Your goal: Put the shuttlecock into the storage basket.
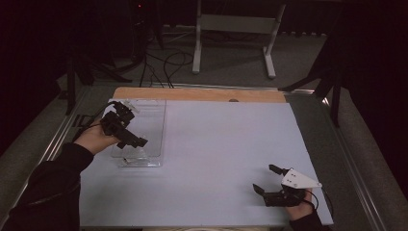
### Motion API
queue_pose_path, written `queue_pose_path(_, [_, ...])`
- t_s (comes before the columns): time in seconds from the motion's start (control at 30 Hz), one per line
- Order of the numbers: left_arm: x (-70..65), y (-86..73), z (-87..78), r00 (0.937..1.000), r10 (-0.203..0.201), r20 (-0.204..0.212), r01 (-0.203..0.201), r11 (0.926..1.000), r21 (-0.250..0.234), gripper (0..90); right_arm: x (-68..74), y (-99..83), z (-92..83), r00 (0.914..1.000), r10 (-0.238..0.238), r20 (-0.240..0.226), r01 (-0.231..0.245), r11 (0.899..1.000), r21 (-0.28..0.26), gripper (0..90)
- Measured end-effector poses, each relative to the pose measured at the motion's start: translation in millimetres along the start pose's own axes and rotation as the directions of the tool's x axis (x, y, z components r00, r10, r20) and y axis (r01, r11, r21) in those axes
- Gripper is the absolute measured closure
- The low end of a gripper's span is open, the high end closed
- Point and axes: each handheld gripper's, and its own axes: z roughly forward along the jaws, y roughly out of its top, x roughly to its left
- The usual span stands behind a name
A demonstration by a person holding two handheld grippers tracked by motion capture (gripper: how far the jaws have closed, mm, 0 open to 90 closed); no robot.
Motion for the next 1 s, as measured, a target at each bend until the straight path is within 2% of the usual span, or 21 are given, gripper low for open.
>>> queue_pose_path(0.03, [-2.0,1.6,0.6,0.9998,0.02,0.007,-0.021,0.9998,0.007,0.0,0.1,0.0,0.0,1.0,-0.001,0.001,0.001,1.0,0.0,8.3])
queue_pose_path(0.1, [-4.6,5.5,2.1,0.9992,0.003,0.04,-0.004,0.9998,0.021,0.0,0.0,0.0,-0.1,1.0,0.001,0.0,-0.001,1.0,0.0,8.4])
queue_pose_path(0.13, [-6.1,7.3,2.5,0.9985,0.0,0.054,0.0,0.9999,0.012,0.0,0.1,0.1,-0.1,1.0,0.001,0.0,-0.001,1.0,-0.001,8.4])
queue_pose_path(0.3, [-13.3,16.7,2.3,0.9983,0.026,0.052,-0.024,0.9991,-0.035,0.0,0.3,0.2,-0.1,1.0,-0.001,0.0,0.001,1.0,0.0,8.3])
queue_pose_path(0.5, [-25.5,26.6,6.7,0.9944,0.066,0.082,-0.06,0.9949,-0.081,0.0,0.1,0.1,-0.3,1.0,-0.001,-0.001,0.001,1.0,-0.001,8.3])
queue_pose_path(0.57, [-30.2,30.0,8.3,0.9911,0.082,0.105,-0.071,0.9917,-0.108,0.0,0.0,0.0,-0.2,1.0,0.001,-0.003,-0.001,1.0,-0.001,8.4])
queue_pose_path(0.73, [-43.4,38.7,12.0,0.9849,0.113,0.131,-0.095,0.9857,-0.139,0.0,0.3,0.1,-0.3,1.0,0.001,-0.003,-0.001,1.0,-0.001,8.3])
queue_pose_path(0.83, [-52.0,42.8,13.2,0.9788,0.139,0.15,-0.114,0.9798,-0.165,0.0,0.0,0.0,-0.2,1.0,0.001,-0.004,-0.001,1.0,-0.001,8.4])
queue_pose_path(1.0, [-69.2,49.8,19.0,0.9622,0.212,0.171,-0.183,0.9678,-0.173,0.0,0.1,0.1,-0.4,1.0,0.0,-0.004,0.0,1.0,-0.002,8.4])
